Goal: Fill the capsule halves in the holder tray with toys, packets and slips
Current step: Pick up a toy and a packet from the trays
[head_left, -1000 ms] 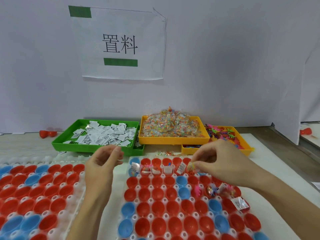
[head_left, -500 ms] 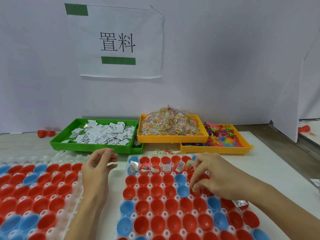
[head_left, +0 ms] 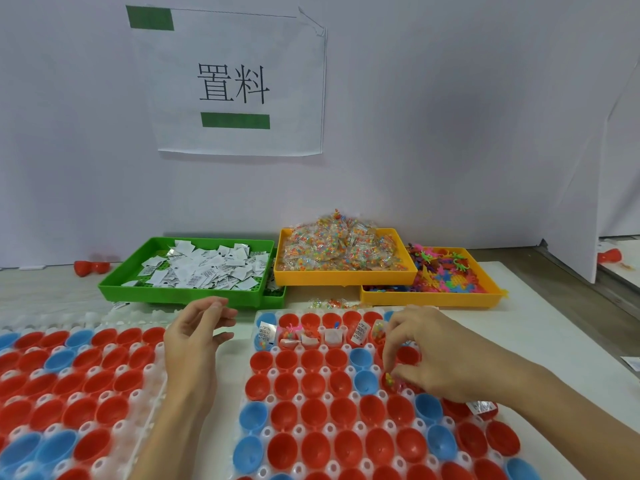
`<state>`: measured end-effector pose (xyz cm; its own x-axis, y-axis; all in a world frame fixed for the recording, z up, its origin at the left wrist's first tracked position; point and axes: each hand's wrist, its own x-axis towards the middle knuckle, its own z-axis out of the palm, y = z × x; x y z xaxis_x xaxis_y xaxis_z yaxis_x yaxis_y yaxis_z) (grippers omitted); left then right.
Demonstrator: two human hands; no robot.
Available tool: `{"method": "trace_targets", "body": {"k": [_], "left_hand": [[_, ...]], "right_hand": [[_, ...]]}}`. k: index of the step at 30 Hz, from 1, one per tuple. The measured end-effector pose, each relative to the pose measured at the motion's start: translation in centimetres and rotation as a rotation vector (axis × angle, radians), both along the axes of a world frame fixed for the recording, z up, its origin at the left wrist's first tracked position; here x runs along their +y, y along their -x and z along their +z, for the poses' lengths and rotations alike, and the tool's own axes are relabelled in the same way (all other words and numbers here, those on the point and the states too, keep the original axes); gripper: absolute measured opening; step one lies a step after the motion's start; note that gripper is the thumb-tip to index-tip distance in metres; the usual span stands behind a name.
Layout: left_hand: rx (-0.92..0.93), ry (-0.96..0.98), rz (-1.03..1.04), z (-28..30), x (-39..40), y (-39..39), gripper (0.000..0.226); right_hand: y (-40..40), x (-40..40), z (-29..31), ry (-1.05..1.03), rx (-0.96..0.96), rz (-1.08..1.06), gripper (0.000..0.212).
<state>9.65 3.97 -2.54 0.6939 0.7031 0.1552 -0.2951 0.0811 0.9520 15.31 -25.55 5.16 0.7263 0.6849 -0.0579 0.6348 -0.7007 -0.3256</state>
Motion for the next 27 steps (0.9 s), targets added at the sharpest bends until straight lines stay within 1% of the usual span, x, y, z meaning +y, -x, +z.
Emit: {"method": "trace_targets", "body": {"k": [3, 9, 11, 15, 23, 27], "left_hand": [[0.002, 0.002, -0.007, 0.0, 0.0, 0.1, 0.020], [0.010, -0.006, -0.006, 0.0, 0.1, 0.1, 0.019], [0.014, -0.011, -0.007, 0.0, 0.1, 0.1, 0.019], [0.020, -0.014, -0.011, -0.1, 0.2, 0.1, 0.021], [0.025, -0.009, -0.021, -0.1, 0.3, 0.1, 0.020], [0.031, -0.006, -0.020, -0.2, 0.4, 0.1, 0.020]], "right_hand": [[0.1, -0.1, 0.1, 0.016, -0.036, 0.028, 0.004], [-0.1, -0.6, 0.0, 0.057, -0.082, 0.083, 0.003], [-0.2, -0.8, 0.0, 0.059, -0.081, 0.091, 0.005], [-0.3, -0.8, 0.0, 0.088, -0.077, 0.093, 0.015], [0.4, 0.8, 0.5, 0.187, -0.286, 0.154, 0.015], [0.8, 1.2, 0.7, 0.198, -0.304, 0.179, 0.015]]}}
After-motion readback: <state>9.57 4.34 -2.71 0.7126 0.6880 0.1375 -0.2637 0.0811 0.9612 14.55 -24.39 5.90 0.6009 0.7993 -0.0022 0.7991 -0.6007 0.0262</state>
